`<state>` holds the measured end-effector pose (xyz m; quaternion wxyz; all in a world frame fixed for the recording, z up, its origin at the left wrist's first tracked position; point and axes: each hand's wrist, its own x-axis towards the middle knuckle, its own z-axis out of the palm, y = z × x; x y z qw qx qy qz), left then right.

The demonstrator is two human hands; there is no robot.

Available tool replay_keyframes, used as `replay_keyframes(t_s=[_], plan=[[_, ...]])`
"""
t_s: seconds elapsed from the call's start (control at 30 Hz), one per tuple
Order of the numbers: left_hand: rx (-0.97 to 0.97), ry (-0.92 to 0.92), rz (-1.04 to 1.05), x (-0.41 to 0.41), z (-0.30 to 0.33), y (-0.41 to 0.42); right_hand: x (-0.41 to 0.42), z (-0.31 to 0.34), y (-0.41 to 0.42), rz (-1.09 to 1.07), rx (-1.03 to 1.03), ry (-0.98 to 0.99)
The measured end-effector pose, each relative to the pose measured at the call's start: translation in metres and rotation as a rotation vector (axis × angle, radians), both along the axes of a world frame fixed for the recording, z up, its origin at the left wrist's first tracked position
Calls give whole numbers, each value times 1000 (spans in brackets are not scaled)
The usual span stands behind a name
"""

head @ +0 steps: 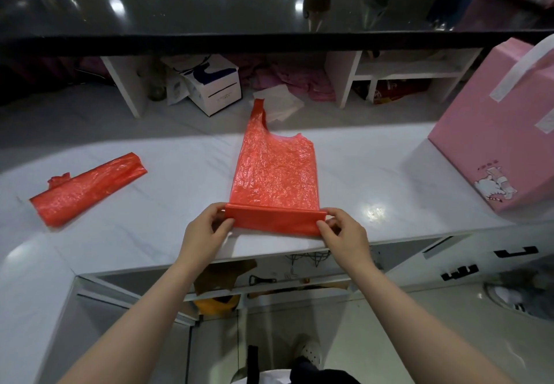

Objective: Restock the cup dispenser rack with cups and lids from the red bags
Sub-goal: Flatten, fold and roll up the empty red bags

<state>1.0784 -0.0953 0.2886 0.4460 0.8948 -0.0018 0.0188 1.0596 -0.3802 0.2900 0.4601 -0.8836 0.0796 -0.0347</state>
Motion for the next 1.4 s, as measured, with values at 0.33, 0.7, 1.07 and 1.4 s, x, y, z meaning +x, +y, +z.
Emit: replay_keyframes(t_s=[0.33, 0.7, 1.07, 1.4], plan=[[-7, 47, 4, 1, 3, 3, -2, -1, -1, 137, -151, 29], [-325, -62, 337, -23, 32, 27, -1, 18, 87, 510, -488, -415], [-96, 5, 304, -50, 22, 59, -4, 8, 127, 757, -422, -161], [175, 13, 93, -51, 18, 56, -11, 9, 157, 796, -419, -140]])
